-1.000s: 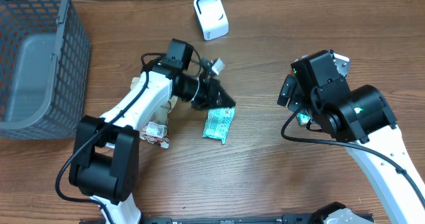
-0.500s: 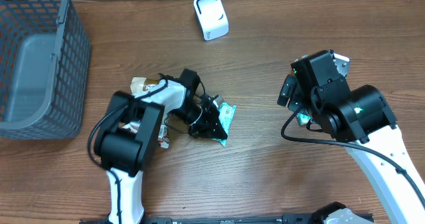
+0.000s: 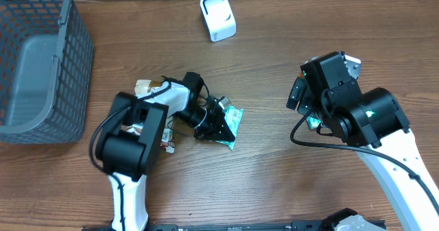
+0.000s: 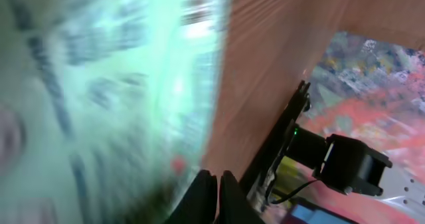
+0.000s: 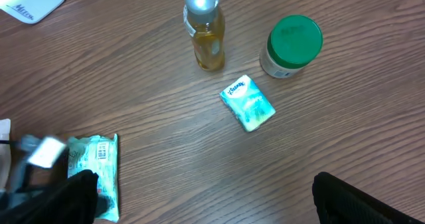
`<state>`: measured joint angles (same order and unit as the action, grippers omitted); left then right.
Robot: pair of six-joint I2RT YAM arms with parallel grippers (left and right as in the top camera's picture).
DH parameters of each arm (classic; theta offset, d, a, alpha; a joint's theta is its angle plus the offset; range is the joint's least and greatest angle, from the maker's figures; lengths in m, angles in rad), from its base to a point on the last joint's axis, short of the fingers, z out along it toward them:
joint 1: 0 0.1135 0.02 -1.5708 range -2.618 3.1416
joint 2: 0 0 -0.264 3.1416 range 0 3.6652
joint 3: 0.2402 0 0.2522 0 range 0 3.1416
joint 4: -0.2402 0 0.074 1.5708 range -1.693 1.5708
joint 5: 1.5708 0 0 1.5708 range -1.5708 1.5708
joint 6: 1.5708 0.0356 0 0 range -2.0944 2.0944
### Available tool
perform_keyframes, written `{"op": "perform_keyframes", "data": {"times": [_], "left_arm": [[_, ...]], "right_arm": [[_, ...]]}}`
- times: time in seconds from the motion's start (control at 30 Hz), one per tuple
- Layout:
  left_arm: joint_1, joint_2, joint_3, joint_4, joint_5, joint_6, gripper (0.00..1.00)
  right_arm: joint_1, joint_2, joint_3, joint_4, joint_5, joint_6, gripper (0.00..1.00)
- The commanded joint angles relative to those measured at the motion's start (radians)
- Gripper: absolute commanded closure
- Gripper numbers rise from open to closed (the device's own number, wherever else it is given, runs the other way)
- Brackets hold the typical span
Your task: Scan the item barcode
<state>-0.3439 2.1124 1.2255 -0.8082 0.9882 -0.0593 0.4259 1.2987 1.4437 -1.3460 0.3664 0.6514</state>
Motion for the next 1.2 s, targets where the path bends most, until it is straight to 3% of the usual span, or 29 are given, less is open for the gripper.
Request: {"op": "perform_keyframes", "data": {"times": [0.0,0.2,0.23,0.3,0.43,1.17], "left_arm": [[0.009,-0.188,0.019,0.0,-0.087,0.003,0.91],[-0.046,-0.274,0.019,-0.029,-0.457,-0.123,0.82],[-0.056,-0.271,0.019,-0.037,-0.492,-0.13,0.67],[-0.077,-0.262,0.018,-0.051,-0.546,-0.14,0.52],[-0.111,-0.242,0.017,-0.066,-0.632,-0.181,0.44],[-0.116,-0.219,-0.046,-0.002,-0.707,-0.244,0.5]], "right_arm": [[-0.003,-0.013,0.01,0.005,0.014,0.006,0.0],[-0.003,-0.013,0.01,0.005,0.014,0.006,0.0],[-0.003,-0.013,0.01,0.005,0.014,0.006,0.0],[-0.003,-0.013,0.01,0.005,0.014,0.006,0.0],[-0.003,-0.013,0.01,0.005,0.014,0.006,0.0],[-0.003,-0.013,0.01,0.005,0.014,0.006,0.0]]}}
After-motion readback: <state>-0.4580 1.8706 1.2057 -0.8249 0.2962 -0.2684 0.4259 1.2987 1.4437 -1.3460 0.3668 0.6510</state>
